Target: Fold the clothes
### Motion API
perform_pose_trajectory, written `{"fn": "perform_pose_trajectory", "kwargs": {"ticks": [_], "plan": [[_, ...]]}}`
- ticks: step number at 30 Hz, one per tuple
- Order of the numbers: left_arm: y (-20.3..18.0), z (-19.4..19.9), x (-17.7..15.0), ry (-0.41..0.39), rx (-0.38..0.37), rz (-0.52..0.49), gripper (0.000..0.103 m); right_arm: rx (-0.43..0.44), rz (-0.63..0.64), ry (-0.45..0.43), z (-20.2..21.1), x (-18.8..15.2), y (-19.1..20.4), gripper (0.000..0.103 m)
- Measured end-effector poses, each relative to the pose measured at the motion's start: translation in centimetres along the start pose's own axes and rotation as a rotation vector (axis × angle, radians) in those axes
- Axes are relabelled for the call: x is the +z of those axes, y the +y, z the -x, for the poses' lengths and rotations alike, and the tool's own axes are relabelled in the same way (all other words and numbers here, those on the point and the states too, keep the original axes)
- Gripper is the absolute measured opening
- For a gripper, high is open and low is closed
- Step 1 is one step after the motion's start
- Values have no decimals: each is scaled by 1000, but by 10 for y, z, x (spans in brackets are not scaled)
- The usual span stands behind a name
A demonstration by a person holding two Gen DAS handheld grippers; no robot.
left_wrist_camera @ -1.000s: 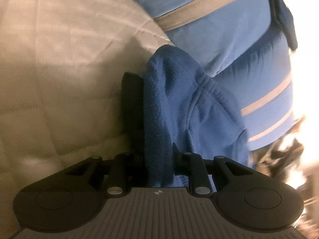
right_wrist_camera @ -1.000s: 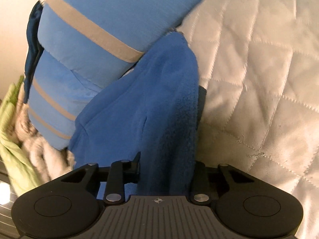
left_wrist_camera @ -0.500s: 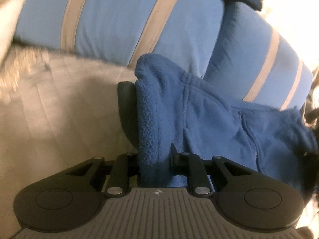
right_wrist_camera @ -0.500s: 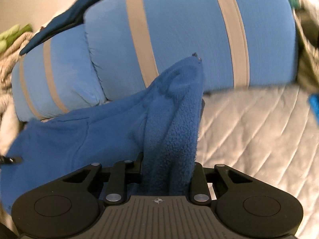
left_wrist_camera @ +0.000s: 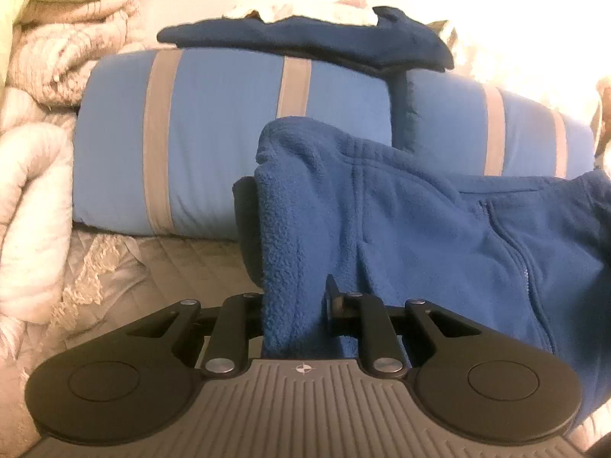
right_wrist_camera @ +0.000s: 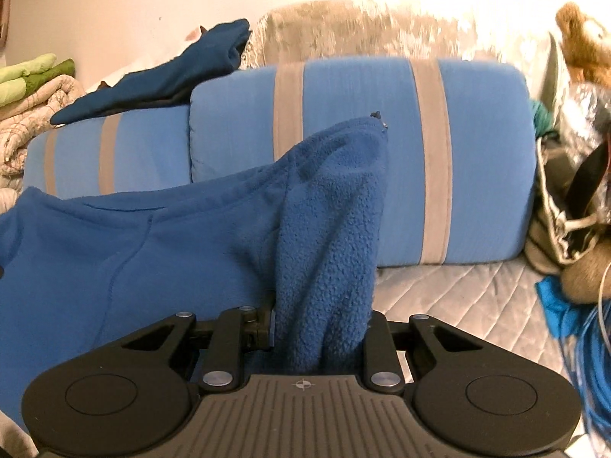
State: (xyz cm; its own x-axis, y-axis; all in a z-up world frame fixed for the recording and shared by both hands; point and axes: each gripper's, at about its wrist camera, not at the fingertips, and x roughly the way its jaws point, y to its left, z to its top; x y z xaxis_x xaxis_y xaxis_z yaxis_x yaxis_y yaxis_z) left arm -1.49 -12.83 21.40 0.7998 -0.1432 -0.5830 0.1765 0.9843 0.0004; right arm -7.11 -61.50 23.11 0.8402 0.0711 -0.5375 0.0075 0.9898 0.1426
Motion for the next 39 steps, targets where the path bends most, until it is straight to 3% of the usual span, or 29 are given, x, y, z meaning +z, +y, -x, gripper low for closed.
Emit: {"fn": "perform_pose_trajectory", "kwargs": {"ticks": [16, 28, 33, 35, 36, 37, 38, 39], "plan": [[8, 18, -2, -11, 51, -11, 20, 16, 34, -18, 23, -1, 23, 25], [71, 39, 5, -50, 166, 39, 20, 113, 68, -21, -8, 4, 89, 25], [107, 65, 25, -126, 304, 17, 24, 205, 84, -69, -21, 18, 136, 25], [123, 60, 36, -186, 414, -10, 39, 250, 96, -112, -30, 26, 159, 27], [131, 49, 42, -198, 495, -34, 48, 254, 113, -138, -40, 28, 172, 37], [139, 35, 48, -183, 599, -59, 66, 227, 150, -140, -54, 30, 186, 47], [145, 23, 53, -171, 698, -80, 69, 190, 184, -134, -68, 32, 200, 76], [149, 17, 57, -173, 765, -92, 69, 122, 209, -112, -82, 35, 213, 85]]}}
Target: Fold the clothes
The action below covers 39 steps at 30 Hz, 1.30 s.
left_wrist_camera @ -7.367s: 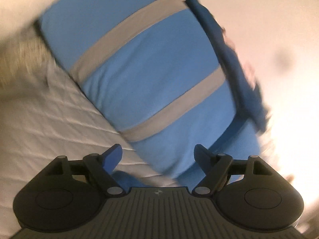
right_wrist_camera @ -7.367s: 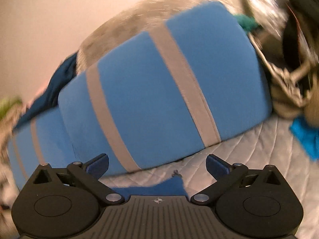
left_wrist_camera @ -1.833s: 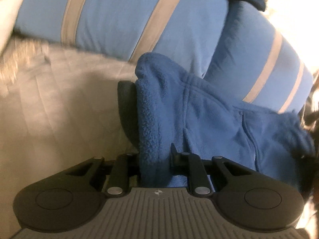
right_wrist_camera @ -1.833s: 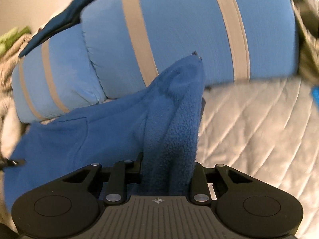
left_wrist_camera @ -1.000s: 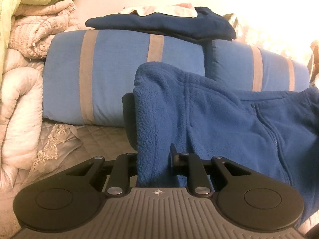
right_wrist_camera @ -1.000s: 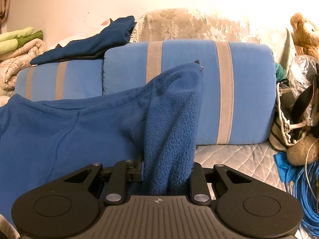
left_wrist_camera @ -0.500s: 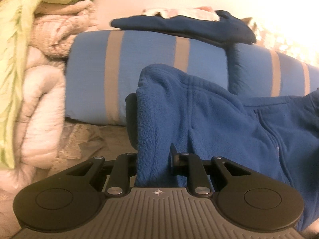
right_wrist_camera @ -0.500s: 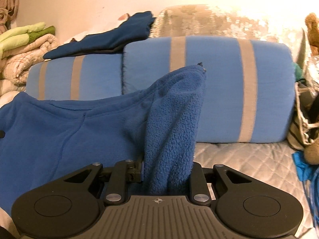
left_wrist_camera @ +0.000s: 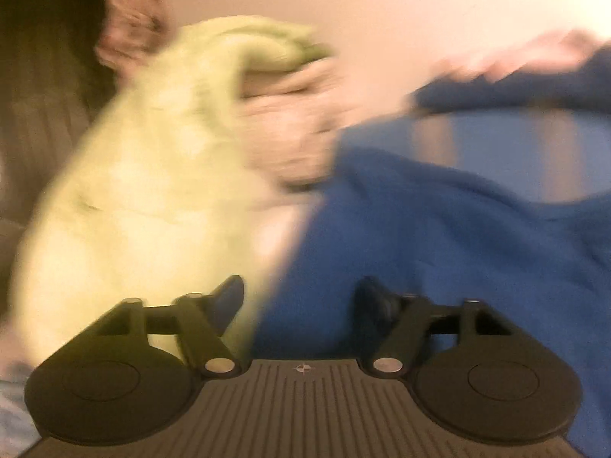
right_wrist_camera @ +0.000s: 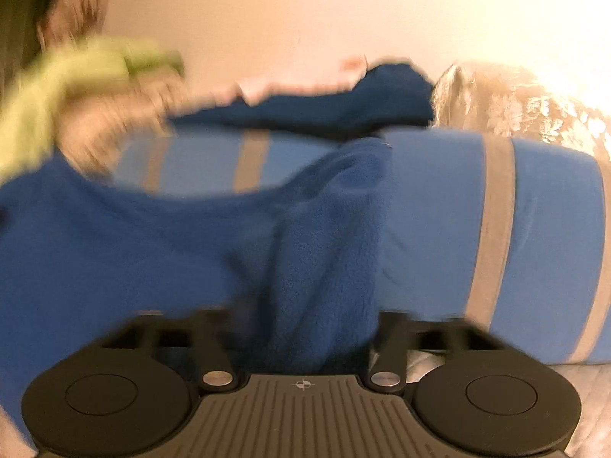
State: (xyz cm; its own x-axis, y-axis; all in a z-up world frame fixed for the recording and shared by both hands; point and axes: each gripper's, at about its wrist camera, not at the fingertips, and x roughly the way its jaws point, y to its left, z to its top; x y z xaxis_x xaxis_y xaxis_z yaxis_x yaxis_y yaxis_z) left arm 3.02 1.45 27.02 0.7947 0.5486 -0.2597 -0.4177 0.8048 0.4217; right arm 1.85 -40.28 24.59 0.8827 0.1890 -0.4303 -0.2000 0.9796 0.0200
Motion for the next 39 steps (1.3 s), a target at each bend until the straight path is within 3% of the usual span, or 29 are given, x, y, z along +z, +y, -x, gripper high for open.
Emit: {"fn": "perform_pose_trajectory", "kwargs": {"ticks": [3, 6, 14, 21, 28, 34, 39], "plan": [[-2, 1, 1, -42, 14, -8, 77, -32, 23, -68, 2, 2, 10, 103], [-9, 10, -6, -46, -54, -11, 78, 4, 70, -99, 18, 0, 8, 103], [-33, 44, -22, -44, -237, 19, 78, 23, 76, -68, 56, -8, -16, 103], [-44, 68, -25, -35, -423, 71, 78, -14, 30, -69, 94, -13, -47, 103], [-50, 94, -50, 10, -615, 148, 78, -48, 43, -36, 124, -33, -83, 103], [-56, 98, -85, 64, -703, 134, 78, -83, 41, -5, 146, -58, -118, 103], [-62, 88, -120, 146, -727, 148, 78, -147, 13, 35, 155, -89, -152, 103]]}}
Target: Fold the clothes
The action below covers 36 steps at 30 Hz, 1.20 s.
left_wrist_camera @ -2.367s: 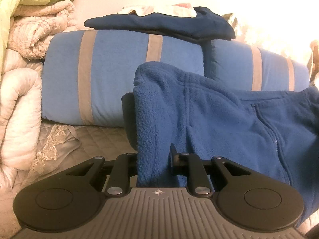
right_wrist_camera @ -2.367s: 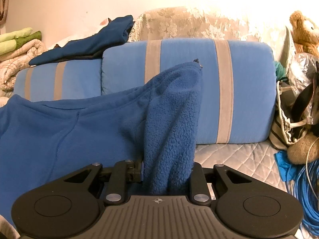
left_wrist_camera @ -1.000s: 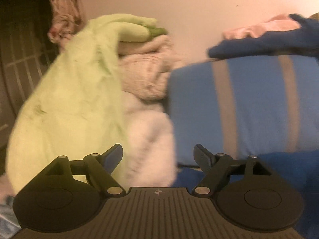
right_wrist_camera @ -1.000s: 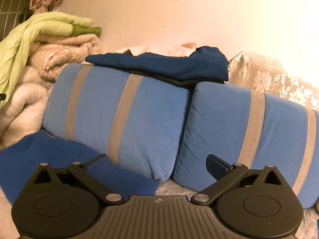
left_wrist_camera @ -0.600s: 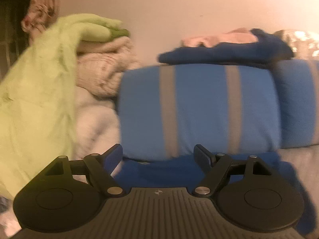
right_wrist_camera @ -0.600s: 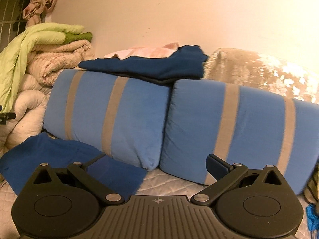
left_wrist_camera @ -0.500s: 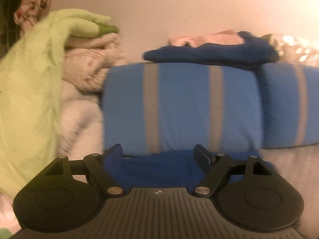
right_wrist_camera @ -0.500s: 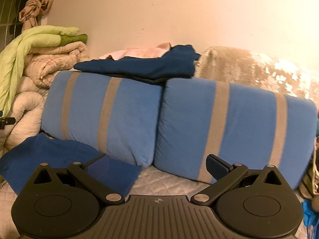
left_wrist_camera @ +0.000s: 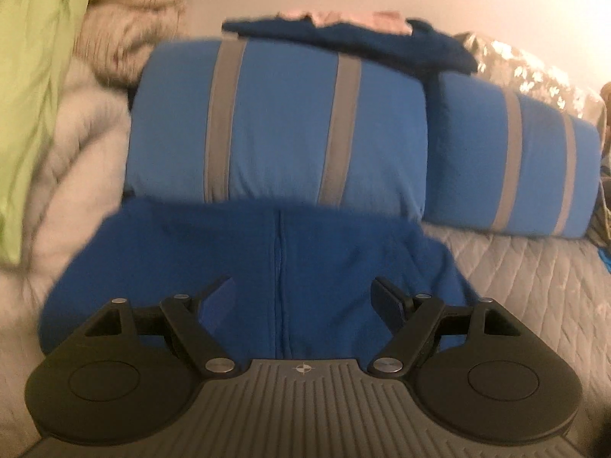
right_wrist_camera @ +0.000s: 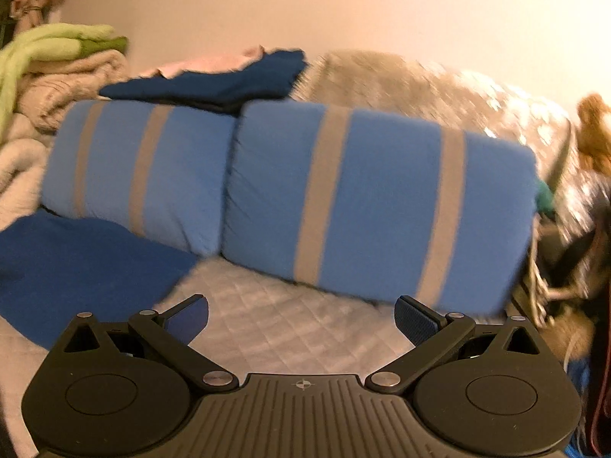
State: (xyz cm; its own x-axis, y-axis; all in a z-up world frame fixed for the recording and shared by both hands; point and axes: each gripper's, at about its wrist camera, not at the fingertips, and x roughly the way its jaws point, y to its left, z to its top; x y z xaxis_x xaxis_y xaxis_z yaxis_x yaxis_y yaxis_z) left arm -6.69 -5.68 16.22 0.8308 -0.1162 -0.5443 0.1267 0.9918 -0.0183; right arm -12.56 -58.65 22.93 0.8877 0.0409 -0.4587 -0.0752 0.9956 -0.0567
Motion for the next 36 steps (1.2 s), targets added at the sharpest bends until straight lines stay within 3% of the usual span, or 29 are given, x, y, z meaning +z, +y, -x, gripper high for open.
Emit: {"fn": "perform_pose_trajectory", "kwargs": {"ticks": [12, 17, 24, 27, 31, 36], "plan": [[19, -21, -64, 124, 62, -58, 78, -118, -48, 139, -15, -95, -57, 103], [36, -28, -87, 178, 113, -50, 78, -178, -53, 221, -32, -136, -74, 103], [51, -37, -120, 230, 126, -20, 79, -228, -72, 294, -42, -183, -88, 103], [55, -36, -127, 199, 119, 8, 82, -232, -117, 286, -39, -198, -93, 103], [55, -42, -129, 222, 78, -8, 103, -219, -231, 266, -34, -211, -102, 103], [55, -50, -127, 232, 67, -5, 103, -234, -217, 259, -33, -213, -96, 103]]}}
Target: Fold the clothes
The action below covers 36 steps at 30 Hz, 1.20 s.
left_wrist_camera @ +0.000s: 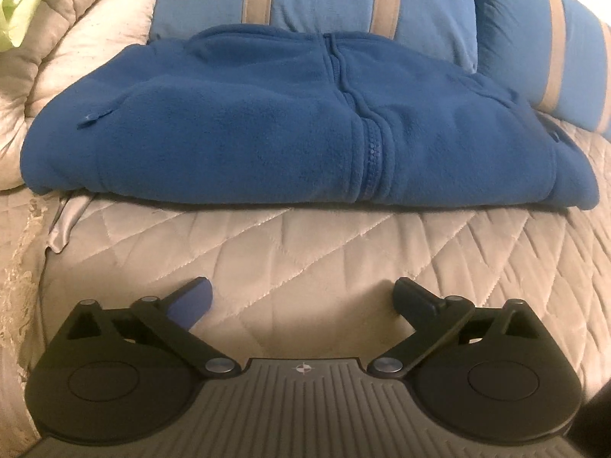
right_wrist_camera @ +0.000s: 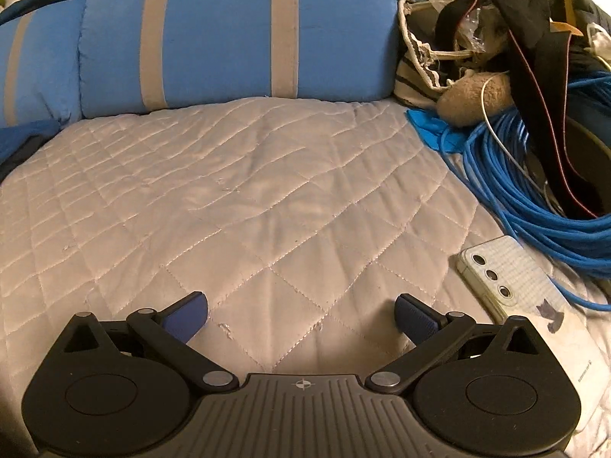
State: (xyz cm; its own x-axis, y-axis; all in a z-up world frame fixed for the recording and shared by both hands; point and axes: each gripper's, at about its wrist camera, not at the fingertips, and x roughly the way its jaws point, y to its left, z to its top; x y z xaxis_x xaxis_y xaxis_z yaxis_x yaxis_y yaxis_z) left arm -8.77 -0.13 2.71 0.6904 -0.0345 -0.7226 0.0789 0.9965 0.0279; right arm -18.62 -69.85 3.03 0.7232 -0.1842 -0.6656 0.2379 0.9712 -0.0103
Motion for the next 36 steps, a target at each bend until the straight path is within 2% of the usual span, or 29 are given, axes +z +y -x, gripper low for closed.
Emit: {"fn": "perform_pose_trajectory", "kwargs": {"ticks": [8, 12, 14, 18, 27, 36], "plan": [[0, -8, 4, -47, 27, 51, 103, -3, -19, -24, -1, 1, -3, 103], [10, -11, 10, -63, 123, 139, 103, -36, -67, -39, -5, 7, -7, 103], [18, -14, 12, -71, 142, 178, 103, -54, -91, -33, -9, 11, -11, 103], [18, -22, 17, -72, 159, 149, 103, -71, -109, -23, -21, 19, -16, 103], [17, -35, 27, -99, 190, 160, 103, -126, -120, -20, -49, 33, -20, 103], [23, -50, 45, -86, 160, 131, 103, -117, -91, 1, -67, 46, -23, 103]]}}
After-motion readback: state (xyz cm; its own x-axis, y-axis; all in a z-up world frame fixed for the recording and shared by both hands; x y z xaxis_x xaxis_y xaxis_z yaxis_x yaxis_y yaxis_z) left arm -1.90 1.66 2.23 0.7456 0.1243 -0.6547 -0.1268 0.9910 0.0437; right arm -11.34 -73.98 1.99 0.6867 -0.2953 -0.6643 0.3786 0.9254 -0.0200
